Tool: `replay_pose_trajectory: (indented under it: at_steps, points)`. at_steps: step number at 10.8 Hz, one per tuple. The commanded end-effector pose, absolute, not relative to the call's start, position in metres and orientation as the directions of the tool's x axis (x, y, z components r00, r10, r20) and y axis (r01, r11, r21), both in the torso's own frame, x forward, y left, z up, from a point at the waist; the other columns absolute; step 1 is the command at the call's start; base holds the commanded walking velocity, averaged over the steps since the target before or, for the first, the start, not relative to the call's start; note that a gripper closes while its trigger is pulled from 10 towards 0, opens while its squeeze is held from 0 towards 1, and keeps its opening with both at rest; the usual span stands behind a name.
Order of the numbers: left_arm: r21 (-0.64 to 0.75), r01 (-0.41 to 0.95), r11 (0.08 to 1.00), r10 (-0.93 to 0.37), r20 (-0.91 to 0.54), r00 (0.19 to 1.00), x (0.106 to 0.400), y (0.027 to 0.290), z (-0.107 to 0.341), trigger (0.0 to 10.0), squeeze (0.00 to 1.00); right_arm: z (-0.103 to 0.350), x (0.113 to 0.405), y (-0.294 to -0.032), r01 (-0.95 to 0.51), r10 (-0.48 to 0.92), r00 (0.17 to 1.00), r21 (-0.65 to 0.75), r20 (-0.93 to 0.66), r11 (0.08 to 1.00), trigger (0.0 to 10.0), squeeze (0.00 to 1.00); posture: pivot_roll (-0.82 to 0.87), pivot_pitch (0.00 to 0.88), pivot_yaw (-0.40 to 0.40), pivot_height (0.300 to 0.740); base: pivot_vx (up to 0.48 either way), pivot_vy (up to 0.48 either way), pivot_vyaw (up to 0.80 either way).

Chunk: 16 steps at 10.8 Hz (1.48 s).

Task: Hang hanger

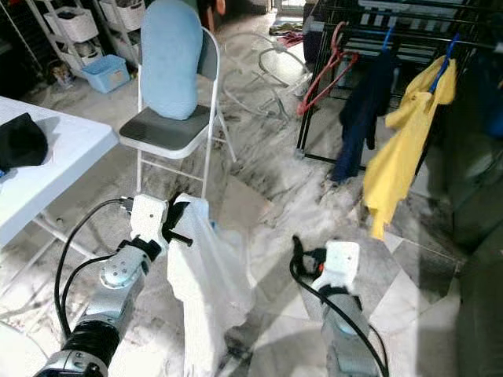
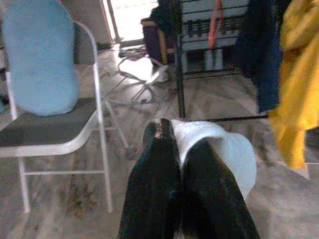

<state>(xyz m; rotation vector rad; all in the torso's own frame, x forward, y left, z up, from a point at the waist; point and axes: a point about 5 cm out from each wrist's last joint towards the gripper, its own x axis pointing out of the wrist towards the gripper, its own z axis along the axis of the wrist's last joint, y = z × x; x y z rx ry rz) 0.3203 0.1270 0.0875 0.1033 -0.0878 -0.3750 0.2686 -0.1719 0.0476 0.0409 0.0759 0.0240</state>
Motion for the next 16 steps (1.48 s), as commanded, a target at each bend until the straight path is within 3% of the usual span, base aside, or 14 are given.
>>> replay_pose_trajectory:
  at_steps: [1, 7, 16]
  points:
    - [0.121, 0.399, 0.909, -0.414, 0.137, 0.9, 0.322, 0.12, 0.105, 10.0, 0.0, 0.057, 0.269, -0.165, -0.044, 0.044, 0.999, 0.014, -0.03, 0.999, 10.0, 0.0, -0.16, 0.118, 0.083, 0.74, 0.0, 0.0, 0.0]
    - [0.094, 0.455, 0.885, -0.465, 0.156, 0.872, 0.317, 0.11, 0.117, 10.0, 0.0, 0.061, 0.265, -0.162, 0.004, -0.003, 1.0, 0.01, -0.031, 1.0, 10.0, 0.0, -0.16, 0.141, 0.101, 0.74, 0.0, 0.0, 0.0]
    - [0.078, 0.459, 0.885, -0.465, 0.216, 0.859, 0.319, 0.103, 0.14, 10.0, 0.0, 0.078, 0.268, -0.164, 0.012, -0.01, 0.999, -0.037, 0.042, 0.999, 10.0, 0.0, -0.16, 0.148, 0.099, 0.74, 0.368, 0.0, 0.0]
